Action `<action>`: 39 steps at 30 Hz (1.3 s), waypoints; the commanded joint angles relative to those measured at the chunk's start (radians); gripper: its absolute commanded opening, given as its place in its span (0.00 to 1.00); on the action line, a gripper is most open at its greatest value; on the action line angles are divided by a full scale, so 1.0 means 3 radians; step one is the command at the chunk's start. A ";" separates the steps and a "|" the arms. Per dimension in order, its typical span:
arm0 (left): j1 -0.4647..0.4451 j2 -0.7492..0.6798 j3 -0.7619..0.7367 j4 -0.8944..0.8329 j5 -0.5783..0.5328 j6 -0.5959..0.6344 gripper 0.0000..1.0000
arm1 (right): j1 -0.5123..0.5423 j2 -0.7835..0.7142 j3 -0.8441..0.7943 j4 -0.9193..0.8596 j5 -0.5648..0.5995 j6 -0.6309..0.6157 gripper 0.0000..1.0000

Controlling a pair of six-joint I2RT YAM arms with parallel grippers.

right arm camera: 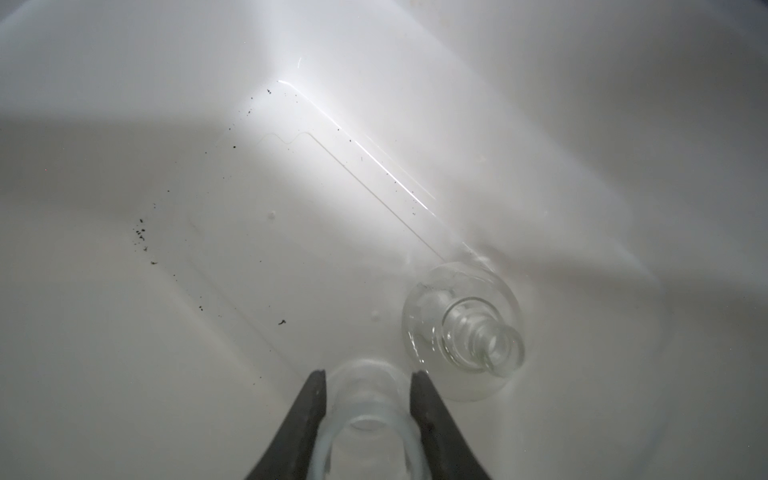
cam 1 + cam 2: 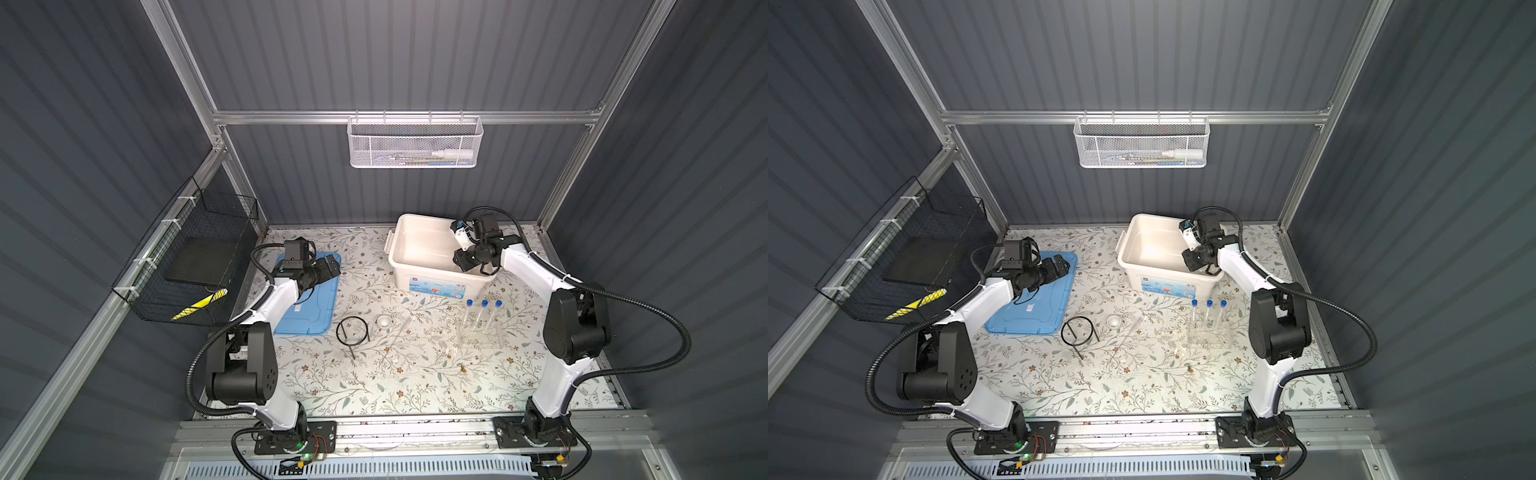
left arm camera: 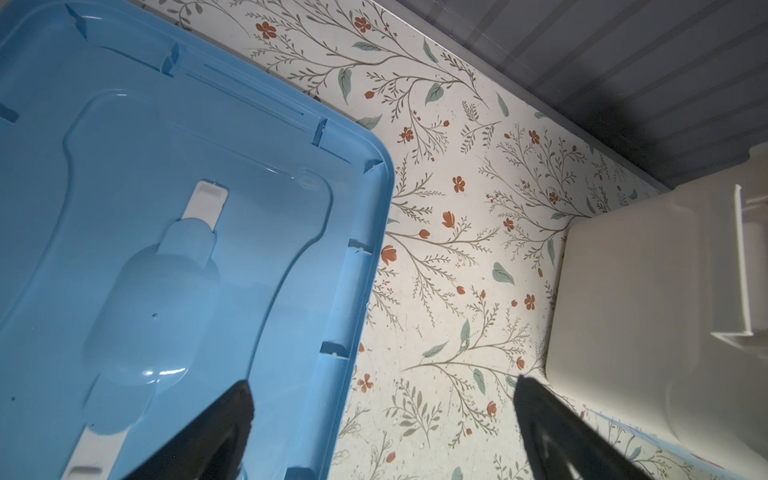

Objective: Organize the chemistry lab equipment
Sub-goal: 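Lower the glass cup into the bin and open the right gripper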

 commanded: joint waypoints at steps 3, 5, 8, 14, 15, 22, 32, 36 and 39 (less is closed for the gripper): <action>0.0016 0.0009 -0.0032 0.0029 0.0049 -0.0039 1.00 | -0.0015 0.0159 0.0123 -0.0140 0.0036 -0.0144 0.29; 0.0016 0.0010 -0.0032 0.0023 0.0049 -0.0038 1.00 | -0.0025 0.0195 0.0155 -0.0149 0.0020 -0.0169 0.29; 0.0016 -0.0004 -0.0032 0.0012 0.0039 -0.0024 1.00 | -0.0040 0.0230 0.0187 -0.0145 -0.0025 -0.0237 0.29; 0.0016 -0.0035 -0.0051 -0.0007 0.0013 -0.0011 1.00 | -0.0061 0.0288 0.0240 -0.0260 0.0033 -0.0354 0.29; 0.0016 -0.0036 -0.0053 -0.0003 0.0009 -0.0011 1.00 | -0.0061 0.0276 0.0223 -0.0271 0.0045 -0.0368 0.29; 0.0016 0.0009 -0.0034 0.0018 0.0044 -0.0026 1.00 | -0.0065 0.0202 0.0014 -0.0185 0.0122 -0.0402 0.32; 0.0016 -0.0006 -0.0050 0.0004 0.0029 -0.0021 1.00 | -0.0064 0.0189 -0.0085 -0.0097 0.0060 -0.0353 0.37; 0.0016 0.0004 -0.0047 0.0015 0.0034 -0.0024 1.00 | -0.0066 0.0149 -0.0142 -0.0093 0.0092 -0.0358 0.40; 0.0016 0.0010 -0.0034 0.0024 0.0039 -0.0036 1.00 | -0.0063 0.0097 -0.0182 -0.0071 0.0094 -0.0341 0.45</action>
